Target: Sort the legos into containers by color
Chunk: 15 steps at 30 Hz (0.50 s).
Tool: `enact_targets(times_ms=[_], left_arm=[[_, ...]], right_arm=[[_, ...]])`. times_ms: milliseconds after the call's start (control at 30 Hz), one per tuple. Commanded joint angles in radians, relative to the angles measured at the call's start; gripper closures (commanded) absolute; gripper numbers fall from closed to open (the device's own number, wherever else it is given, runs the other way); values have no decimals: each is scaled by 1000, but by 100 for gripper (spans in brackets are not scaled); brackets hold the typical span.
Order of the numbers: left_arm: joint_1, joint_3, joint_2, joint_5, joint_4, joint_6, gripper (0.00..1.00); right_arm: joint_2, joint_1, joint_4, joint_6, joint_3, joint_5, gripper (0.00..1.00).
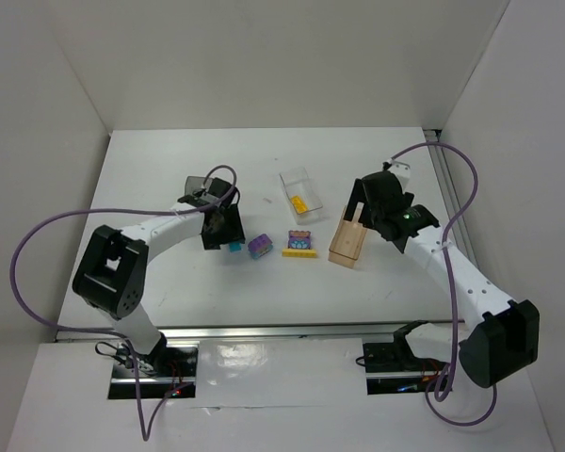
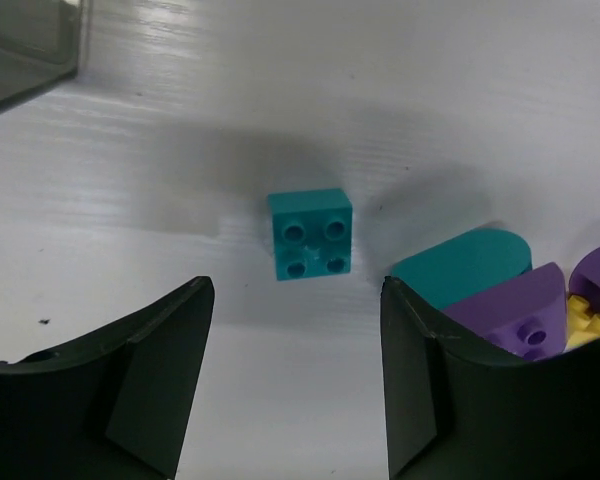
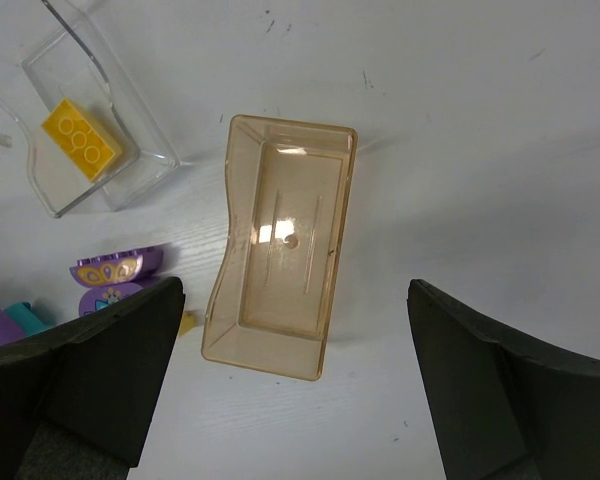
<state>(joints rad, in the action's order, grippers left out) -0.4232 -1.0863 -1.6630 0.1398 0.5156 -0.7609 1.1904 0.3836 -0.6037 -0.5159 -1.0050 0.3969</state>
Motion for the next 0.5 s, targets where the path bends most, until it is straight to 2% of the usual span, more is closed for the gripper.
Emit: enact_targets(times_ms=[0, 133, 233, 267, 367, 400, 467], left_arm=[[-26, -33, -59, 24, -52, -52, 30], [-37, -53, -127, 75, -52, -61, 33], [-46, -79, -150, 101, -42, -71, 43], [-55, -89, -150, 115, -19, -71, 56], [-55, -164, -161, 151, 52, -52, 68], [-55, -187, -152, 182, 101, -42, 71], [-45, -256, -123, 205, 138, 3, 71]], right_arm=[[-2, -5, 51, -10, 3, -12, 0], [-2, -5, 51, -10, 3, -12, 0], [-2, -5, 42, -10, 3, -12, 0], [-2, -5, 42, -10, 12, -12, 0], [-2, 5, 42, -10, 13, -12, 0], [-2, 5, 42, -10, 23, -12, 0], [-2, 5, 42, -10, 32, -12, 0]])
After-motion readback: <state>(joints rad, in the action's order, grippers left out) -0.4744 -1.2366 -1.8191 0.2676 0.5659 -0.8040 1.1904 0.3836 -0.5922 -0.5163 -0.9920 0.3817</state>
